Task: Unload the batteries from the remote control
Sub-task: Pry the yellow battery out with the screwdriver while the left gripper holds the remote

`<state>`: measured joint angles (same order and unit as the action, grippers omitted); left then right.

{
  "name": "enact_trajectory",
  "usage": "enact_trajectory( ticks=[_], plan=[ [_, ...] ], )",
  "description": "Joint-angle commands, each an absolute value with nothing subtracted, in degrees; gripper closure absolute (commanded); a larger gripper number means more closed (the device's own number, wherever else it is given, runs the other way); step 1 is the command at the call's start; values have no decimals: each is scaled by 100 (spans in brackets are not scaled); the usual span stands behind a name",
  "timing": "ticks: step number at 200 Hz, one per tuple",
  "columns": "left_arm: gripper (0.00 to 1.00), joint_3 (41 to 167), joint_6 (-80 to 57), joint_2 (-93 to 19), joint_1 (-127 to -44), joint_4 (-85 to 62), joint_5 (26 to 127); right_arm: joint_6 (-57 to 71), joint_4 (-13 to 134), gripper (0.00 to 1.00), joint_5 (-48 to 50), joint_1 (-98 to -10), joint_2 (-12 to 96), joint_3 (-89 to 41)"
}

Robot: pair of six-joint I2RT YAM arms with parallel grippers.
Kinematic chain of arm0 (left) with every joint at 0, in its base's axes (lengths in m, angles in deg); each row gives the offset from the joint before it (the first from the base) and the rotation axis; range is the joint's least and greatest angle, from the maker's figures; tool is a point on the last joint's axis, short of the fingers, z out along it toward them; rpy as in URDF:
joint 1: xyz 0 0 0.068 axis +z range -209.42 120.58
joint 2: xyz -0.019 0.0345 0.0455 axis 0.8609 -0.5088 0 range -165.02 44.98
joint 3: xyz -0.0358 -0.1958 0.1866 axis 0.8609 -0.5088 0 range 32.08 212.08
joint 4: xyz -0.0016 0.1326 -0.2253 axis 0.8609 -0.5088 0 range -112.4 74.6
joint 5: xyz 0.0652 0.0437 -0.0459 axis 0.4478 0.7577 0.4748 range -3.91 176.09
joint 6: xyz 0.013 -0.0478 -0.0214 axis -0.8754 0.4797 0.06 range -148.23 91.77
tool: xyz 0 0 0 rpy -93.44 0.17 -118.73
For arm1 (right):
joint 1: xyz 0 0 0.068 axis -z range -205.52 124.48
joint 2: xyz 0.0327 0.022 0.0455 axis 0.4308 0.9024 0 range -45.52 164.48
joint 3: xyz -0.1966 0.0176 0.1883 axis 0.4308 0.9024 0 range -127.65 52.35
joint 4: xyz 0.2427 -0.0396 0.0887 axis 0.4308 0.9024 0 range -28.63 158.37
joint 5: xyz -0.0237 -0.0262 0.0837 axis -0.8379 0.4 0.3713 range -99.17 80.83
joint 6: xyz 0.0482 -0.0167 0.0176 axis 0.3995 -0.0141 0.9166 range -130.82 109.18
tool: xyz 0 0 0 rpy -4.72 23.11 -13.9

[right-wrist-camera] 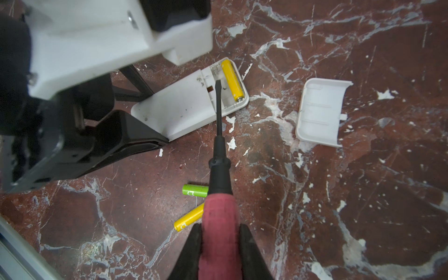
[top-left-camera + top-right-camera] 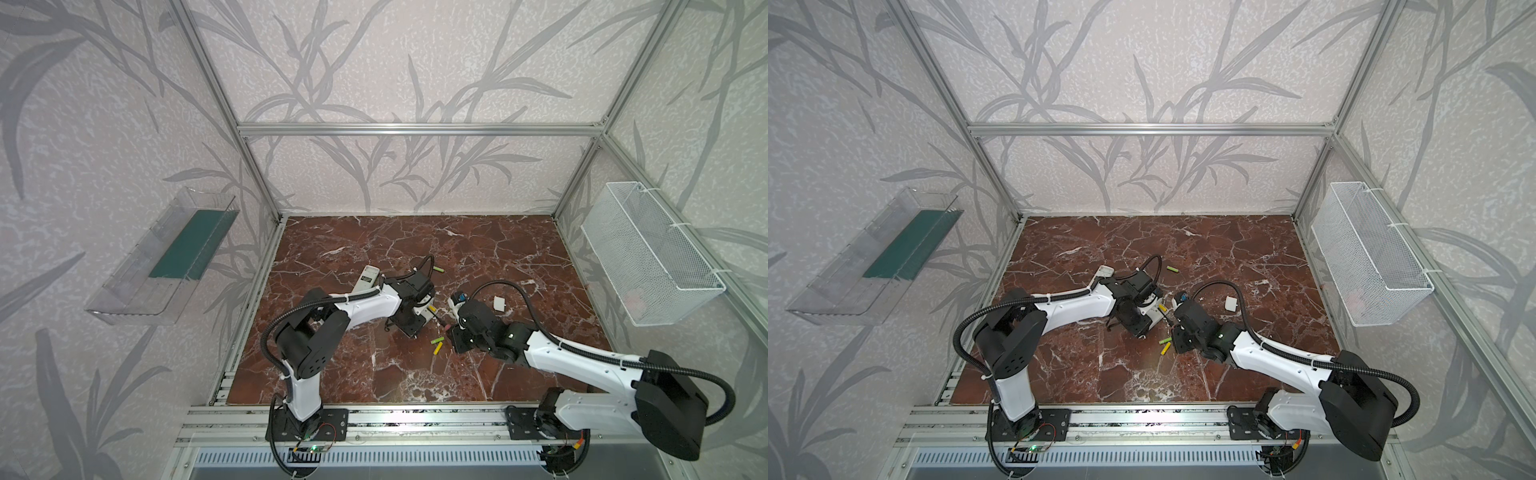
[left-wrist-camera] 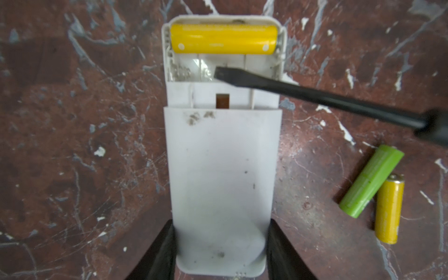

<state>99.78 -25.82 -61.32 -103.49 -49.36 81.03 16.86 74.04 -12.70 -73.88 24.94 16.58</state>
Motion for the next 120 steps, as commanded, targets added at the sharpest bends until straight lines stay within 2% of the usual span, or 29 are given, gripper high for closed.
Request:
enact_trajectory(
  ticks=[1, 120],
  plan=[
    [89, 9940, -2298, -6476, -10309, -4812, 8433, 1795, 7588, 100, -1247, -7358, 2470, 1561],
    [89, 9891, -2115, -6660, -10449, -4813, 8702, 2066, 7396, 100, -1480, -7339, 3410, 1248]
  ],
)
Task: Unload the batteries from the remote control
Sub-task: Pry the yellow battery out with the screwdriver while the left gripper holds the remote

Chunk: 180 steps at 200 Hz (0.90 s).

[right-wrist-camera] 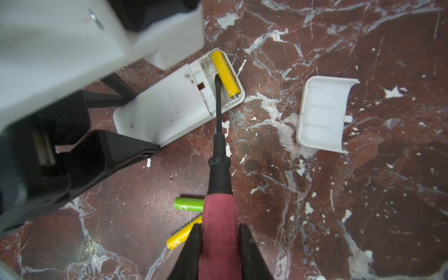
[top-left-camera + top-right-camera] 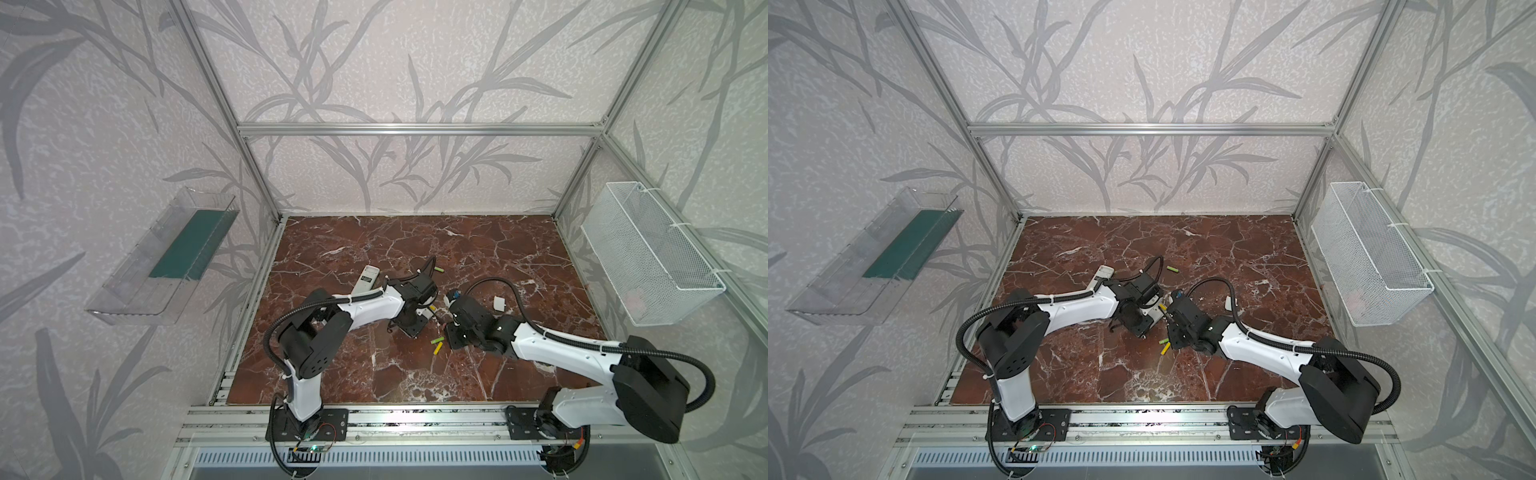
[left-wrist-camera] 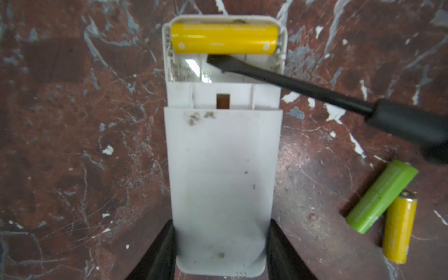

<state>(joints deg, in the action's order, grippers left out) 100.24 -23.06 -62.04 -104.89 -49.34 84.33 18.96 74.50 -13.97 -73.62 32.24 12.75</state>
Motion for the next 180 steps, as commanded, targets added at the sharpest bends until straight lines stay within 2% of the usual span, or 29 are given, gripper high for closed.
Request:
enact_trajectory(
  ticks=[1, 102, 180],
  plan=[
    [89, 9889, -2117, -6662, -10454, -4816, 8699, 2070, 7391, 100, -1480, -7340, 3415, 1250],
    [89, 9923, -2050, -6708, -10490, -4877, 8762, 2425, 6652, 100, -1550, -7350, 3561, 1725],
    [89, 9934, -2080, -6714, -10486, -4975, 8946, 2434, 6368, 100, -1645, -7353, 3139, 2015]
  ],
)
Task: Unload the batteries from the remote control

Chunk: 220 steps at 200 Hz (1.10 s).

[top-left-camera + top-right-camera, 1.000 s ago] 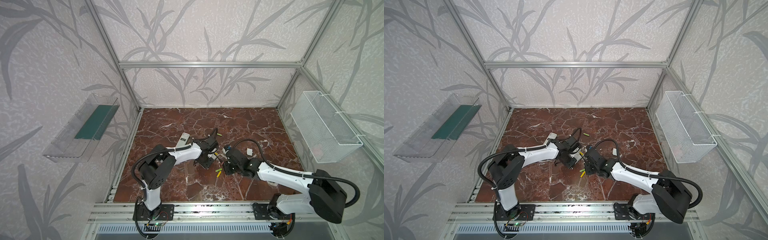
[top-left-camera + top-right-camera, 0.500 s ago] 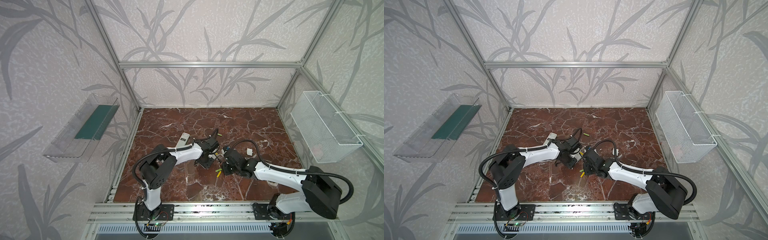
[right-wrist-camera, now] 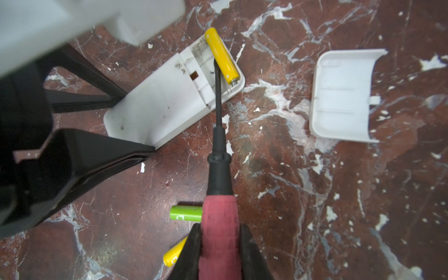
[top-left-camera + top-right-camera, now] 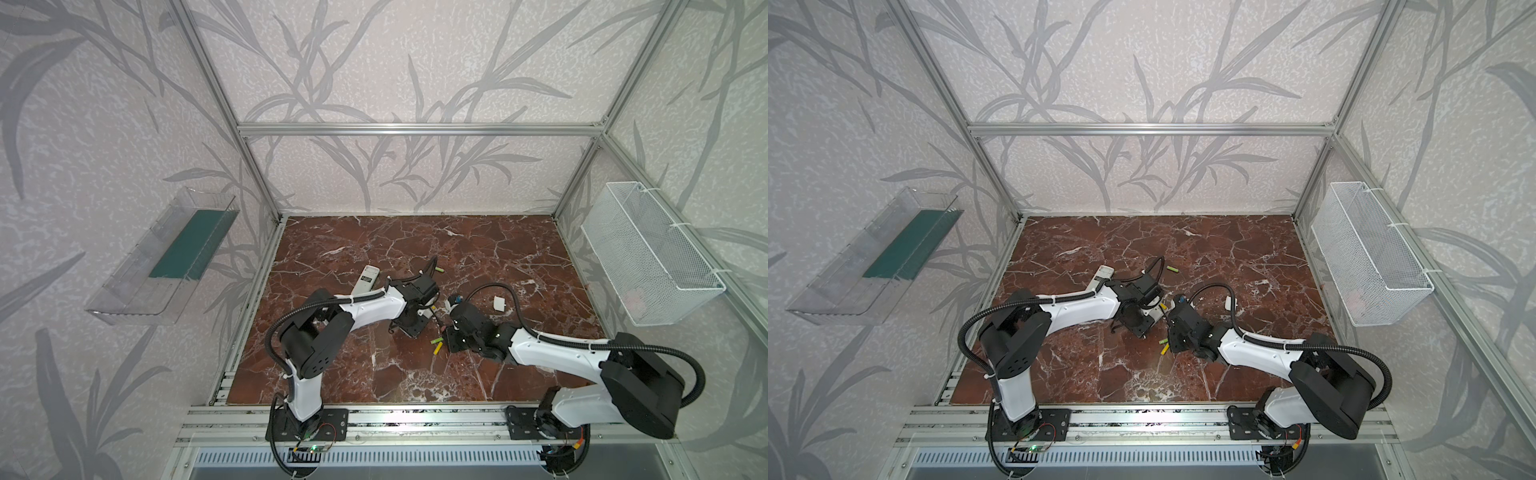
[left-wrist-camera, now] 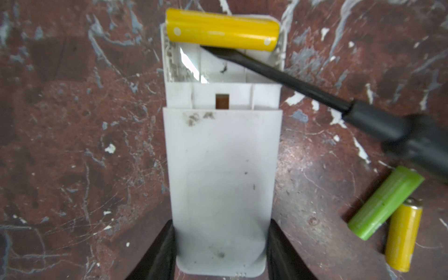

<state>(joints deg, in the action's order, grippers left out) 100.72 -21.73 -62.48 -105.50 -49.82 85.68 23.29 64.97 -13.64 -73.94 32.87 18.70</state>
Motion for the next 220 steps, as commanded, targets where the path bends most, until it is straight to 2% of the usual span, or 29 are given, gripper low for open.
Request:
enact_trajectory(
  ticks=[1, 116, 157, 181, 220],
  plan=[
    [89, 9933, -2083, -6711, -10490, -4976, 8949, 2434, 6371, 100, -1646, -7356, 3130, 2021],
    [89, 9932, -2212, -6727, -10476, -5181, 9201, 2196, 6564, 100, -1778, -7358, 2647, 2127],
    [85, 9927, -2199, -6662, -10442, -5194, 9294, 2012, 6626, 100, -2194, -7286, 2106, 2189],
    [72, 9858, -2184, -6506, -10345, -5064, 9226, 1796, 6807, 100, -2115, -6890, 1904, 2132],
    [41, 9649, -2191, -6045, -10115, -4735, 9005, 1179, 6495, 100, -1395, -6135, 2009, 1994]
  ],
)
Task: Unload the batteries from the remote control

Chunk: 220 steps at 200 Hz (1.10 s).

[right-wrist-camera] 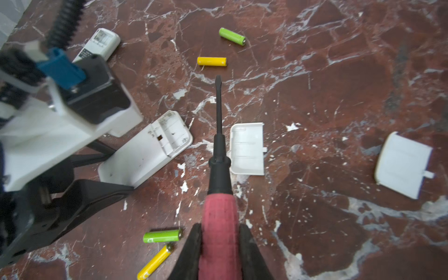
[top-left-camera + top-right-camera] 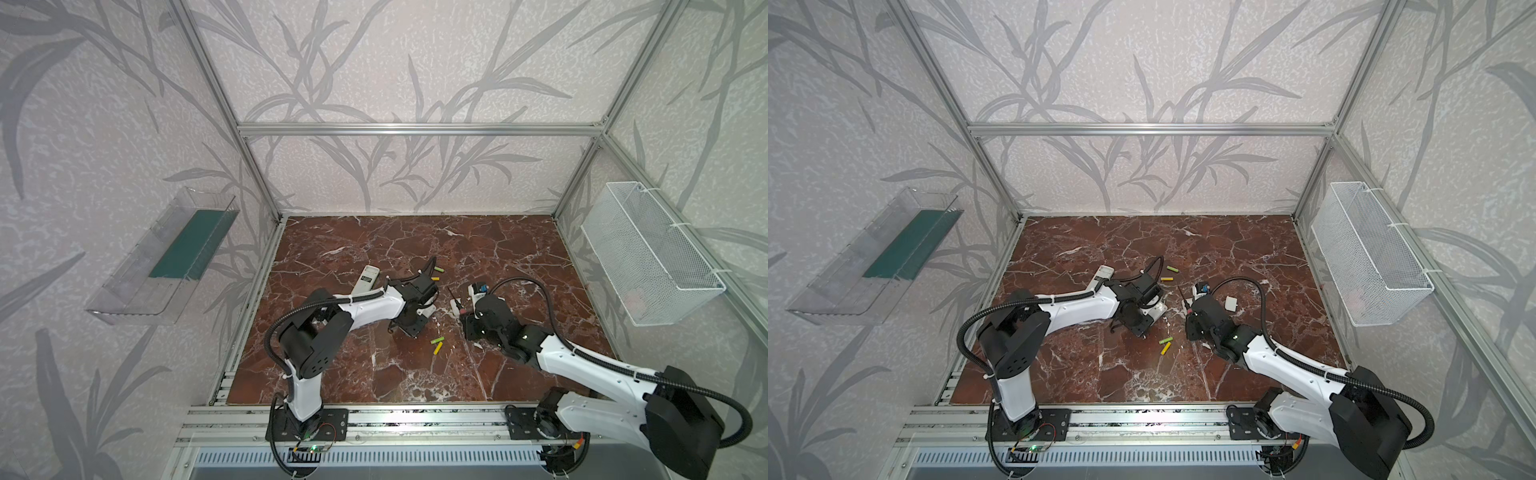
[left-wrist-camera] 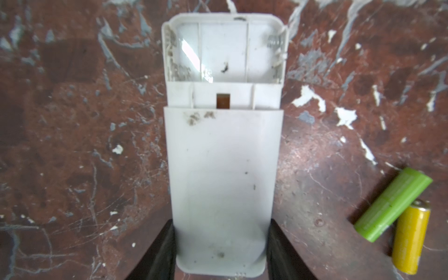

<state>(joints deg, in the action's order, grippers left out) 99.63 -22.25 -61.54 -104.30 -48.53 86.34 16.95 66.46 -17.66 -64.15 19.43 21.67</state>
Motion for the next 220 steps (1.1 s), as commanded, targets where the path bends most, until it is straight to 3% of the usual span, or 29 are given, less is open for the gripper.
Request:
enact_trajectory(
  ticks=[1, 5, 9, 13, 17, 90, 147, 220],
  plan=[
    [41, 9641, -2191, -6034, -10111, -4724, 9000, 1156, 6483, 100, -1393, -6132, 2020, 1984],
    [37, 9614, -2201, -5976, -10089, -4687, 8977, 1068, 6431, 100, -1373, -6110, 2070, 1940],
    [25, 9586, -2206, -5927, -10068, -4652, 8943, 987, 6390, 100, -1347, -6084, 2127, 1888],
    [5, 9562, -2208, -5871, -10049, -4629, 8936, 920, 6355, 100, -1316, -6043, 2192, 1824],
    [1, 9537, -2210, -5827, -10043, -4603, 8929, 856, 6322, 100, -1279, -6004, 2261, 1767],
    [1, 9195, -2296, -5231, -9971, -4212, 8796, 56, 5751, 100, -420, -5105, 4224, 271],
    [1, 8960, -2331, -4842, -9970, -3907, 8646, -80, 5840, 100, -90, -4877, 5442, -687],
    [1, 8826, -2237, -4433, -9942, -3835, 9042, 59, 5761, 100, -117, -4674, 5496, -527]
  ],
)
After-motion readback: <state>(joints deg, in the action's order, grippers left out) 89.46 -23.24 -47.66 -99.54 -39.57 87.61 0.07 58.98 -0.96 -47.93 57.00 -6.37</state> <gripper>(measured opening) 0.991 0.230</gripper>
